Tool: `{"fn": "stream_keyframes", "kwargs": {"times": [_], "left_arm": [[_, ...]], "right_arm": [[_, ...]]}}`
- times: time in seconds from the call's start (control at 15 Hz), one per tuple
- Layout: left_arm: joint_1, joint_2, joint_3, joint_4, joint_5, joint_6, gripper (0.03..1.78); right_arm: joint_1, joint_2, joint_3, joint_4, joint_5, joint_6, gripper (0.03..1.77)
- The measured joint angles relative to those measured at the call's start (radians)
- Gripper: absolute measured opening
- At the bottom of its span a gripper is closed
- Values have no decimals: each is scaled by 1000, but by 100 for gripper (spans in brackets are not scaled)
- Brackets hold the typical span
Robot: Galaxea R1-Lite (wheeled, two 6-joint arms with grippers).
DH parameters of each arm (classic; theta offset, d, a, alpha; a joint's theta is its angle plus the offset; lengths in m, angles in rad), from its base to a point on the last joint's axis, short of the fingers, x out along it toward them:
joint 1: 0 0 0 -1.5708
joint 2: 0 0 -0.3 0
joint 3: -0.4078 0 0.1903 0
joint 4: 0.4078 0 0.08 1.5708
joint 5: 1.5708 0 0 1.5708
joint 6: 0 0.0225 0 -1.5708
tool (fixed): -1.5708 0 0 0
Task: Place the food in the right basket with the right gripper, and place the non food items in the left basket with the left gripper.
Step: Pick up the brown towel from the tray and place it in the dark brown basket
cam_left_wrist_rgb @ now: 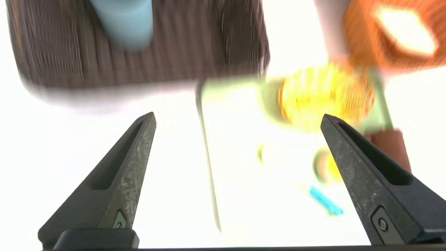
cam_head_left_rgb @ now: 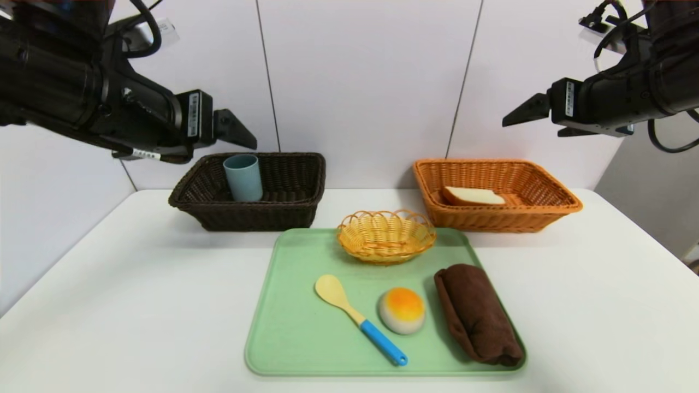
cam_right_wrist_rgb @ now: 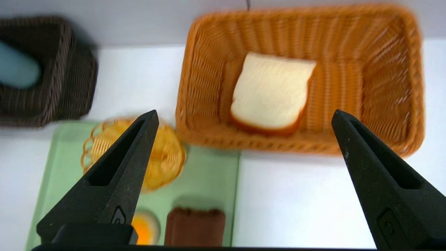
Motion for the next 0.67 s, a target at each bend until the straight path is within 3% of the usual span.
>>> {"fn": "stream_keyframes", "kwargs": {"times": [0.13, 0.27, 0.47, 0.67], "left_arm": [[-61, -54, 52, 113, 59, -37, 167], [-87, -111, 157, 135, 66, -6, 168], [-97, -211, 350, 62, 67, 54, 169], [-100, -315, 523, -71, 66, 75, 169]], "right_arm": [[48, -14, -23, 155, 0, 9, 171], [117, -21, -50, 315, 0, 59, 171], [221, 4, -66, 486, 6, 205, 171], [296, 61, -69, 571, 12, 318, 171]]}}
